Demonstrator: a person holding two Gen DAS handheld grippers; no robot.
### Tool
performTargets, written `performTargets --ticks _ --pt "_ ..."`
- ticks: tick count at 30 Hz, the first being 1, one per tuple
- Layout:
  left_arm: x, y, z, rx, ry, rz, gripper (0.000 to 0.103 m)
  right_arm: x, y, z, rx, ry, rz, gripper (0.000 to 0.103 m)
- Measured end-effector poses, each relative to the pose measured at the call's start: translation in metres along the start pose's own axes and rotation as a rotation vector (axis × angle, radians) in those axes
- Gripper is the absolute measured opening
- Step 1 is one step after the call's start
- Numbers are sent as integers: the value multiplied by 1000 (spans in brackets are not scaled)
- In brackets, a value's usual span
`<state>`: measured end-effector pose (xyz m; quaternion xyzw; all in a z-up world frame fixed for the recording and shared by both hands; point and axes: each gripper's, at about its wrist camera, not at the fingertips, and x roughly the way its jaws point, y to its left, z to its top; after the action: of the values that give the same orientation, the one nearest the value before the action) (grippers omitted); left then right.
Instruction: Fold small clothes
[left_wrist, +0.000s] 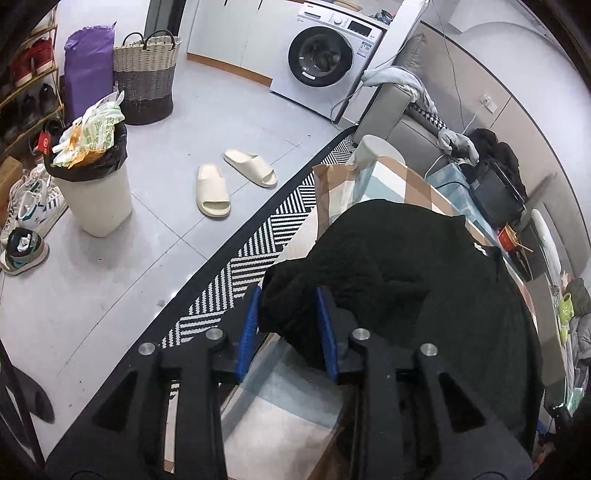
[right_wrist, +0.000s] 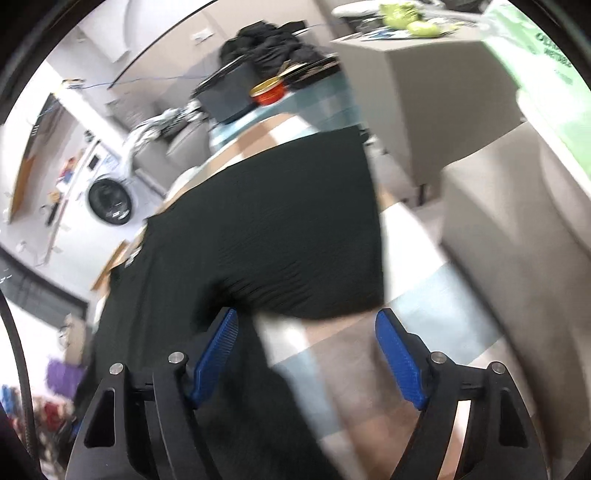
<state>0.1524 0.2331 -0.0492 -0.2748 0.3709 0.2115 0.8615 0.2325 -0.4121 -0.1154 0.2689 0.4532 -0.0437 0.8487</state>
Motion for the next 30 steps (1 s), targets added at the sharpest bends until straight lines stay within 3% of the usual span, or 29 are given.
performTargets --ticks 5,6,9,11,13,16,21,25,30 --pt "3 3 0 -7 11 6 26 13 -6 11 -18 -4 -105 65" --pt "3 2 0 -4 11 7 26 14 -6 13 -31 -7 -106 47" --pt "3 -3 -1 5 12 8 26 24 4 18 -118 15 -149 20" --pt "3 -4 0 5 9 6 26 28 11 19 -185 27 -168 13" --pt "2 -6 0 5 6 8 26 26 14 22 -211 13 -161 10" --pt "2 -6 1 0 6 6 26 5 20 30 -248 -87 -190 10" --pt "3 -6 1 0 7 5 26 -14 18 58 -220 -191 -212 10" --pt "0 -6 1 -3 2 -3 26 -22 19 69 -177 -241 -135 10" --pt "-2 -6 0 -7 2 -7 26 -34 51 76 -186 -317 87 10"
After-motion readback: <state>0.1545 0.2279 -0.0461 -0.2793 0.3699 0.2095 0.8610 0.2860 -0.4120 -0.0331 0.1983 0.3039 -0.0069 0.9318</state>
